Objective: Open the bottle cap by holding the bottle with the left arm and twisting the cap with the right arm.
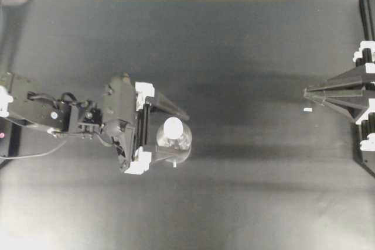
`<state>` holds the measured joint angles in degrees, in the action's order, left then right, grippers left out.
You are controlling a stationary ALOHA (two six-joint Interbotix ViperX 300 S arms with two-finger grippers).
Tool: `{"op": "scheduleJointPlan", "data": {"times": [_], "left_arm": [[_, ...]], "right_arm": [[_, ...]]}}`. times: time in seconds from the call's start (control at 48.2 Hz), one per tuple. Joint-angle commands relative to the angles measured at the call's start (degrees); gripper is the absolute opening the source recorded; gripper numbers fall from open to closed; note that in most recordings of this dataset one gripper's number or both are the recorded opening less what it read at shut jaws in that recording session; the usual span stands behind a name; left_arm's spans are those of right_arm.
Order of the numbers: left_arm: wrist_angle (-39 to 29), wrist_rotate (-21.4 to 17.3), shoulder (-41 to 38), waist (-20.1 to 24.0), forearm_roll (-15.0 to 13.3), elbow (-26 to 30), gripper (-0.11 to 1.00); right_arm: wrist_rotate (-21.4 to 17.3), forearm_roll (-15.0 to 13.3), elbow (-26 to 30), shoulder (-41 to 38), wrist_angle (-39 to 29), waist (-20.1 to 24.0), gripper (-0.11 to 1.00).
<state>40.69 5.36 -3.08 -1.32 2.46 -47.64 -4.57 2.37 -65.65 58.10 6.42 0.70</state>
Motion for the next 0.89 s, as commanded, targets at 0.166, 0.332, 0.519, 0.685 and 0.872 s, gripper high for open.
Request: {"op": "scheduleJointPlan", "data": {"times": [0.166,0.332,0.519,0.685,0.872], "left_arm": [[0.4,0.0,-5.4,-0.4,0.2,-0.3,0.97],[0.4,0.1,-8.7,-0.9,0.2,-0.4,0.98],[0.4,0.1,-10.5,-1.1,0.2,-0.9,0.97],[1.2,0.1,-10.6,-1.2,0.2,-1.1,0.96],[2.1,-0.1,-10.6,-1.3,0.2,-0.8,0.86]], "right_arm": [[-1.1,0.1,1.2,-0.4,0.2,-1.2,0.03],[-1.4,0.2,1.2,-0.4,0.0,-1.5,0.03],[-1.5,0.1,1.2,-0.4,-1.1,-1.5,0.03],[-1.6,0.2,1.8,-0.3,-2.3,-1.4,0.03],[-4.8,0.7,5.2,-0.8,-9.3,-1.4,0.03]]}}
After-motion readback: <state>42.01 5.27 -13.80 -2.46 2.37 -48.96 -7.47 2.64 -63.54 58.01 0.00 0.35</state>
